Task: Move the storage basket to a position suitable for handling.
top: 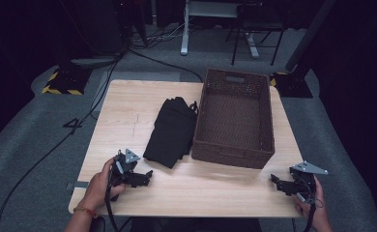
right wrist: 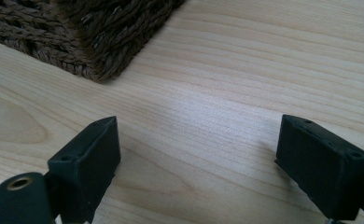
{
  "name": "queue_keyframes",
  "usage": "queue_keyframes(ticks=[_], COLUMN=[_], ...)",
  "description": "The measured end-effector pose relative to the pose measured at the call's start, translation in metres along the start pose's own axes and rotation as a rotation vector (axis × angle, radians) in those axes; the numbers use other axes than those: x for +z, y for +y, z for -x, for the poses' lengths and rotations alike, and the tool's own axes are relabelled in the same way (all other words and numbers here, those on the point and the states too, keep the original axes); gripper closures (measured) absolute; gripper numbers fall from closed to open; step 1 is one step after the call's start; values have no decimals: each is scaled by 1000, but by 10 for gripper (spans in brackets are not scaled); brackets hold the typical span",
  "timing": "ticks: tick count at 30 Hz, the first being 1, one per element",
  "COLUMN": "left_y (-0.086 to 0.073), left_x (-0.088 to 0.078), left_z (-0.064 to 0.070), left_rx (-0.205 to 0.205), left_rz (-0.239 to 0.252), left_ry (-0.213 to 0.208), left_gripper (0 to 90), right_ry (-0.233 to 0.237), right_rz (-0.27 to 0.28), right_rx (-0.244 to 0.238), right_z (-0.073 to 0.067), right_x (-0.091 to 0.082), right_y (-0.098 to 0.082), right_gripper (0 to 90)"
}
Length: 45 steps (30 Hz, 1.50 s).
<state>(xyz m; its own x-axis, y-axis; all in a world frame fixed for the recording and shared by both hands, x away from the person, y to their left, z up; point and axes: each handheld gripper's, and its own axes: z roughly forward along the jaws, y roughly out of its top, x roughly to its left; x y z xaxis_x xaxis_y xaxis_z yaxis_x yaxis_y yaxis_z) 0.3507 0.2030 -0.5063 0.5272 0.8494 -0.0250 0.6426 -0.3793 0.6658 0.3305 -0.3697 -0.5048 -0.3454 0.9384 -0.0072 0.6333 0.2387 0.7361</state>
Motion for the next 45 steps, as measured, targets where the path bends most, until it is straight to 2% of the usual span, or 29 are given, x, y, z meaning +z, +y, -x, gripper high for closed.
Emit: queue_keyframes(ticks=[4, 11, 13, 14, 17, 19, 20, 24, 26, 28, 30, 31, 32, 33, 34, 35, 37, 39, 42, 43, 44, 45], left_y=[1, 2, 2, 2, 2, 2, 1, 1, 1, 1, 4, 7, 10, 13, 17, 22, 31, 42, 59, 59, 65, 76], left_x=[1, 1, 1, 1, 1, 0, 0, -1, -2, -3, -6, -7, -8, -10, -11, -13, -16, -17, -15, -15, -12, -3], left_z=[-6, -9, -9, -9, -9, -10, -10, -13, -16, -18, -21, -22, -22, -22, -22, -21, -21, -21, -21, -21, -20, -19], left_rx=[28, 51, 50, 49, 52, 61, 65, 102, 122, 120, 120, 121, 116, 123, 128, 134, 120, 107, 102, 102, 94, 103], left_rz=[-5, -4, -2, -1, -4, -7, -8, -8, -7, 5, 26, 29, 35, 50, 64, 79, 114, 151, 188, 188, 197, 183], left_ry=[-24, -28, -27, -28, -28, -43, -47, -80, -96, -100, -109, -113, -120, -126, -128, -121, -136, -141, -119, -119, -110, -94], left_gripper=[0, 0, 0, 0, 0, 0, 0, 1, 8, 63, 229, 232, 164, 152, 190, 189, 179, 180, 179, 180, 180, 181], right_ry=[9, 31, 58, 87, 122, 177, 184, 142, 141, 134, 141, 145, 146, 146, 147, 153, 166, 161, 178, 178, 188, 196], right_rz=[1, -2, -9, -21, -32, -10, 10, 85, 120, 151, 168, 175, 182, 187, 191, 193, 190, 192, 193, 193, 196, 204], right_rx=[-8, -30, -58, -92, -82, -57, -48, -65, -85, -104, -109, -112, -121, -123, -129, -130, -136, -145, -142, -142, -146, -161], right_z=[0, 0, 2, 4, 10, 15, 18, 21, 20, 17, 15, 13, 11, 10, 8, 7, 3, 1, 1, 1, 1, -1], right_x=[0, 2, 2, 0, -3, -6, -9, -21, -26, -30, -32, -31, -31, -31, -30, -29, -26, -26, -26, -26, -27, -30], right_y=[0, 2, 3, 3, 5, 8, 10, 26, 34, 42, 48, 51, 54, 56, 58, 60, 61, 62, 61, 61, 61, 61], right_gripper=[137, 137, 141, 150, 219, 220, 223, 234, 247, 256, 263, 266, 273, 280, 285, 288, 294, 295, 310, 310, 310, 310])
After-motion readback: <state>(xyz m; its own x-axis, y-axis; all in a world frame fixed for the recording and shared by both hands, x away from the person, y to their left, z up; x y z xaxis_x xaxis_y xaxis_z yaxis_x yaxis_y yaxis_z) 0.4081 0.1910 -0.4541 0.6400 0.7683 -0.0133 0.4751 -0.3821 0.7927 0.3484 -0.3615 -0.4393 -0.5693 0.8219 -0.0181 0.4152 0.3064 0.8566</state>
